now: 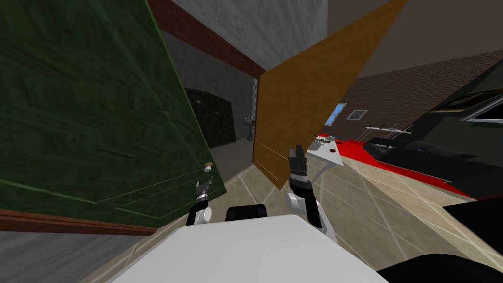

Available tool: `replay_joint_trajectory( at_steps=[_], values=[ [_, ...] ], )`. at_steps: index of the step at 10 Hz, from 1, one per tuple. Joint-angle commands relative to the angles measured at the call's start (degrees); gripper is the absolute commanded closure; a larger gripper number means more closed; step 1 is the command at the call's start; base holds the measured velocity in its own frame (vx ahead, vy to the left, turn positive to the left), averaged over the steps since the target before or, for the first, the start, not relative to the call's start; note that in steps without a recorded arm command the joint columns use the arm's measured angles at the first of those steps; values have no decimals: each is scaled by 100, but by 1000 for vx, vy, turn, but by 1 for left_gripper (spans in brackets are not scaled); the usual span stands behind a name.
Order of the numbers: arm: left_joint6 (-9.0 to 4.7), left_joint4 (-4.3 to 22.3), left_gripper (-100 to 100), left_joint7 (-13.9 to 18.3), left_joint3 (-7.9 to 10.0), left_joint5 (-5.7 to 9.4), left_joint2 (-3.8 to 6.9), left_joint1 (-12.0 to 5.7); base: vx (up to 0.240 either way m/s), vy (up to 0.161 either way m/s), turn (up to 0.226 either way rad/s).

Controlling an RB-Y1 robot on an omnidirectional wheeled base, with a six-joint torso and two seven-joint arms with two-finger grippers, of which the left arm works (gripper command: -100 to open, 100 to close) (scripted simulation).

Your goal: Pull the door open

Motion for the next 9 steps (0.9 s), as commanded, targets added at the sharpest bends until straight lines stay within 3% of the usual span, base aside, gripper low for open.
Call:
replay_joint_trajectory(
  at_steps=[1, 5, 6, 7, 8, 9],
  values=[
    [-28, 8, -100, 146, 36, 43, 120, 61, 194, 3, -113],
    [-169, 195, -100, 621, 117, 157, 538, 216, 216, 13, -105],
    [-189, 222, -100, 689, 128, 173, 597, 238, 178, 51, -65],
    [-182, 194, -100, 622, 114, 156, 538, 235, 75, 21, -8],
    [-182, 194, 100, 622, 114, 156, 538, 235, -8, 4, 28],
    [-182, 194, 100, 622, 114, 156, 538, 235, -29, 2, -3]
  ],
)
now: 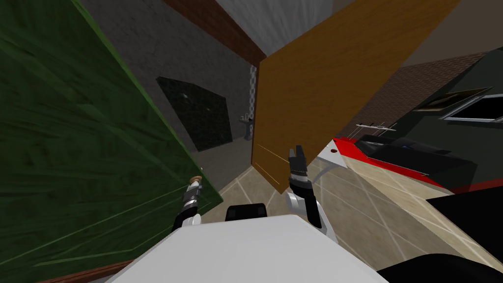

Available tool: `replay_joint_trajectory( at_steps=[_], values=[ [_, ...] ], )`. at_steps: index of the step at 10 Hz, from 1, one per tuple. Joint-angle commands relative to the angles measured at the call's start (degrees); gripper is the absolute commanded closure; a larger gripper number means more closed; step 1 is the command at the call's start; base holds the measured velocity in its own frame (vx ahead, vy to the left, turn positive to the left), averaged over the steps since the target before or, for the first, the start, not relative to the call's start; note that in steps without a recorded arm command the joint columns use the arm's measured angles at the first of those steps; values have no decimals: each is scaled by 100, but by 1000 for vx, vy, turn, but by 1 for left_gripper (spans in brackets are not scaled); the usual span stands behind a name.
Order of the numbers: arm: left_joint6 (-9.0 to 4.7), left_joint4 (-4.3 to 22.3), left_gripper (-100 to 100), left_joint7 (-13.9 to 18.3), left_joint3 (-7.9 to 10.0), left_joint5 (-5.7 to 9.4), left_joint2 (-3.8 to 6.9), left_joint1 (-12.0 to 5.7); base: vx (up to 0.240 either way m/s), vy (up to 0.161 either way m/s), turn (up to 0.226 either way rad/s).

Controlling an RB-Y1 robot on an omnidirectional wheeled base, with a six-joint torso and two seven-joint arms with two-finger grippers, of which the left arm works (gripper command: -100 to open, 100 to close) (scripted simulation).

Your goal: Pull the door open

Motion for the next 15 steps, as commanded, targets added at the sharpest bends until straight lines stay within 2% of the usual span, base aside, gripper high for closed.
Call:
replay_joint_trajectory(
  at_steps=[1, 4, 5, 9, 11, 14, 15],
  values=[
    [3, -4, 100, 1, -15, -4, -17, 1, -25, -4, -16],
    [3, -4, 100, 1, -15, -4, -17, 1, -7, -3, 1],
    [3, -34, 100, 103, -123, -52, 57, 53, -124, 11, -98],
    [-29, -121, 100, 305, -342, -150, 193, 133, -201, 7, -82],
    [-59, -202, 100, 493, -544, -241, 319, 208, -264, -12, -129],
    [-88, -281, 100, 676, -742, -330, 443, 281, -225, 32, -90],
    [-73, -208, 100, 637, -712, -313, 398, 265, -94, 8, -31]
  ],
)
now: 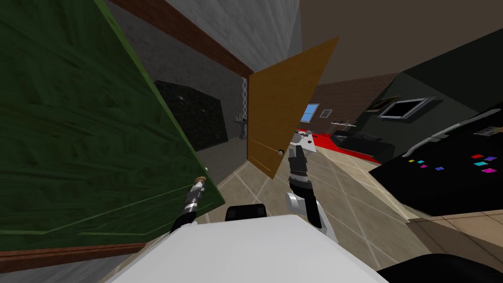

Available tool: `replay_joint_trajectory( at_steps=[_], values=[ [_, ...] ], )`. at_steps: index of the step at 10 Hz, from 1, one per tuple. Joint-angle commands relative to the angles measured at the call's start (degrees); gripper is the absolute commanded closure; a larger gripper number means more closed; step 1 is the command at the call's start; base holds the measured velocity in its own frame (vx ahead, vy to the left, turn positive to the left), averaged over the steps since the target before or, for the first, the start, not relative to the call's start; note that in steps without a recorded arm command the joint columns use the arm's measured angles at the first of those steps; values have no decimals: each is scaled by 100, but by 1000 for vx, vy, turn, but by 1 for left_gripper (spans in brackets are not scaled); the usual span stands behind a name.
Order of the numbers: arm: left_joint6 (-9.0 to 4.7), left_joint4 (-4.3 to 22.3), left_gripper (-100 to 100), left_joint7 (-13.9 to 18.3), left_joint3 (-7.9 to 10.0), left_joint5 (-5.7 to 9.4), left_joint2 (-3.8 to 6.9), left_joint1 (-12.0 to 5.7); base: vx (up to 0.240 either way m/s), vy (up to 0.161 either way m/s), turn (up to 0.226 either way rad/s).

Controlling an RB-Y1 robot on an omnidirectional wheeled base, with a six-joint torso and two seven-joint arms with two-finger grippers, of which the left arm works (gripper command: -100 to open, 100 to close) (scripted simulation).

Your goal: Pull the door open

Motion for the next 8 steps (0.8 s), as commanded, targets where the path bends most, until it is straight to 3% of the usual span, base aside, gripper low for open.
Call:
replay_joint_trajectory(
  at_steps=[1, 8],
  values=[
    [-65, -27, 100, 101, -99, -52, 84, 48, -150, 11, -135],
    [-344, -144, 100, 534, -525, -273, 443, 254, -241, 17, -101]
  ],
)
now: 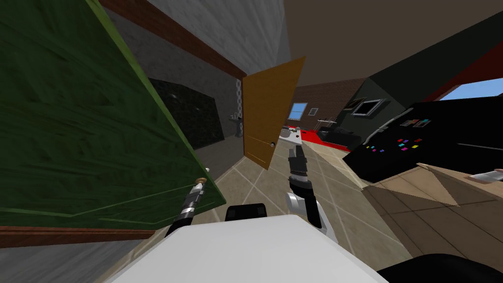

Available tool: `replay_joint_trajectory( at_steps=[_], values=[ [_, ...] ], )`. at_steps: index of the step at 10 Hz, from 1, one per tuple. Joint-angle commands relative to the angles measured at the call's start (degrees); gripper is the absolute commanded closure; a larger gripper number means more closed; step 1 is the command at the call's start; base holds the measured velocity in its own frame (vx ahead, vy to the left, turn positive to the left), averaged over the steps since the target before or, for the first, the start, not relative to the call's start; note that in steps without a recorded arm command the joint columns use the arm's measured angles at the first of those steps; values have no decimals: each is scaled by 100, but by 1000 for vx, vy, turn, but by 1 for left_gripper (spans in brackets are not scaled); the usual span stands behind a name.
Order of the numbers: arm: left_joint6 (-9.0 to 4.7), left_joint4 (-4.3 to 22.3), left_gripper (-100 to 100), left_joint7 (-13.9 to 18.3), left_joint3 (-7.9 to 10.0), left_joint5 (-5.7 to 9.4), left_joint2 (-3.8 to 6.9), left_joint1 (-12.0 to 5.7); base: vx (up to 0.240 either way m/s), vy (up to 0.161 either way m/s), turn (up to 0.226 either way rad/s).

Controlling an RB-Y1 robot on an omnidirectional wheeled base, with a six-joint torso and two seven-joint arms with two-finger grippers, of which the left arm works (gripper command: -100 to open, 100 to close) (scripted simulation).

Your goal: Pull the door open

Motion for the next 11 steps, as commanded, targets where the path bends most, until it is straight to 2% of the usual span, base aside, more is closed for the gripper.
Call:
replay_joint_trajectory(
  at_steps=[1, 2, 3, 11],
  values=[
    [-79, -29, 100, 98, -91, -47, 71, 38, -238, 33, -83],
    [-40, 12, 100, 56, -65, -34, 33, 11, -99, 7, -22],
    [-130, 40, 100, 157, -164, -80, 97, 64, -148, -3, -107],
    [-664, 126, 100, 650, -588, -292, 495, 277, -218, 35, -123]
  ],
)
